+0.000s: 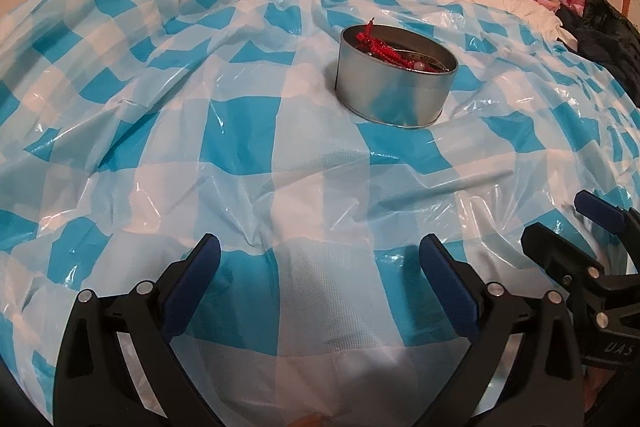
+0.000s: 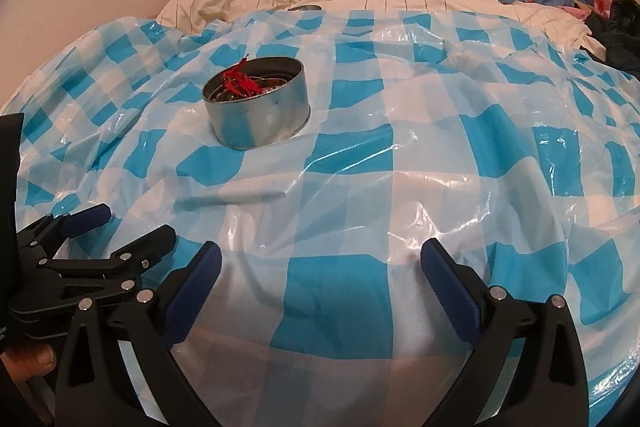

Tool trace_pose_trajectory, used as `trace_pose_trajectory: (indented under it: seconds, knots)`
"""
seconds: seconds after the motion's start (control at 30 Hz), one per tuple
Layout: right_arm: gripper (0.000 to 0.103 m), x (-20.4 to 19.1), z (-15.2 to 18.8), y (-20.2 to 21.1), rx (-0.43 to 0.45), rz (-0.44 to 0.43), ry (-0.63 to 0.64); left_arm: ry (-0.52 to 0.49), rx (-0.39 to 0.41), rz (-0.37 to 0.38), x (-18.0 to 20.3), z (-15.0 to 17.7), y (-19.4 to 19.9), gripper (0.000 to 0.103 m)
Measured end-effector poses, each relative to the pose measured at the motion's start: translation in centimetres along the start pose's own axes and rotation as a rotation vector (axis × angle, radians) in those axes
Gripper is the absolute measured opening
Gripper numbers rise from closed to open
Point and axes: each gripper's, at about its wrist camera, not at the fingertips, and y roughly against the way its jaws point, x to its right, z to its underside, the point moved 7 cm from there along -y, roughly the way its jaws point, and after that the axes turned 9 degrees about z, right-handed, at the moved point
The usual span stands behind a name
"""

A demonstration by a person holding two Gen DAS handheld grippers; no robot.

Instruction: Organize jewelry

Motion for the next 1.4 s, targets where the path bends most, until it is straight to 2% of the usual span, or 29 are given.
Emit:
trace_pose_trajectory:
  seconds: [0.37,0.6,0.9,1.07,1.4]
  knots:
    - [0.096,-0.1,0.1,-0.2,-0.009,-0.002,0.003,0.013,0.002,-0.020,-0.3,-0.2,-0.1,0.095]
    - [0.096,-0.2,0.1,-0.2,-0.010,-0.003,0.003,0.023,-0.024,-0.063,-0.8,-0.2,-0.4,0.095]
    - [0.096,-0.2,0.1,-0.2,-0.011,-0.002,0.003,0.020,-0.020,-0.034,-0.5,-0.4,-0.3,0.095]
    - [0.096,-0.2,0.1,-0.2,-0.011,-0.002,0.004,-0.031,0.001,-0.118,-0.2,-0.5,0.3,0.095]
    - [0.096,-0.2,0.2,-0.2,-0.012,-0.002,0.004,-0.018,0.025,-0.067,0.1,-0.7,0.8,0.095]
